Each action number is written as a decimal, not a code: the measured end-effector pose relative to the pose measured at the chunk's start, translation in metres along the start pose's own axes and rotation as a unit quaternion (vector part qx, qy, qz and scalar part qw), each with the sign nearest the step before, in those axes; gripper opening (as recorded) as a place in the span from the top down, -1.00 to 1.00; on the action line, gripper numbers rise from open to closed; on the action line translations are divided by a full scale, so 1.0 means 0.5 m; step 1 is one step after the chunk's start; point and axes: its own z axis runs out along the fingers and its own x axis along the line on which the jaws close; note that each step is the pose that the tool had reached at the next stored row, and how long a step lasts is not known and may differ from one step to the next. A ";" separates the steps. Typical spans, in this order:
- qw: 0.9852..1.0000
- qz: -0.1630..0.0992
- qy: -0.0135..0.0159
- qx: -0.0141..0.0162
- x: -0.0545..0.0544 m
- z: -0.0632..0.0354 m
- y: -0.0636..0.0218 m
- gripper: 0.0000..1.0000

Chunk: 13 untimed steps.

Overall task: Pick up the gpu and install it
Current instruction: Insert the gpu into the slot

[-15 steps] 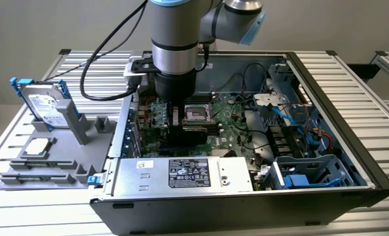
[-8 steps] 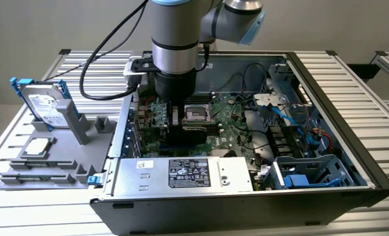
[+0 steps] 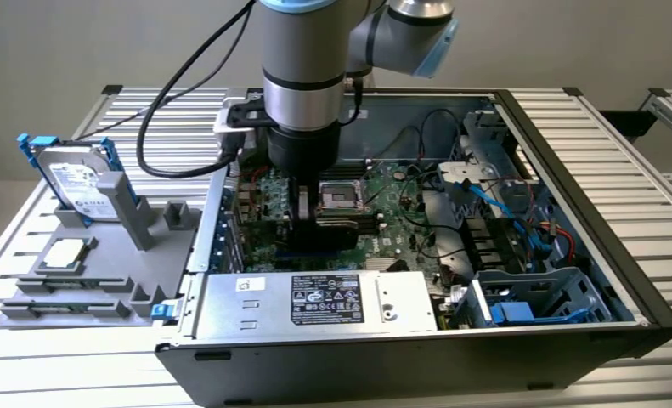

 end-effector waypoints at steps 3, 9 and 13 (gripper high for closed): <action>1.000 0.000 -0.004 0.000 0.003 0.000 -0.002 0.47; 1.000 0.000 -0.006 0.000 0.006 0.000 -0.002 0.47; 1.000 0.000 -0.007 0.000 0.008 0.001 -0.002 0.47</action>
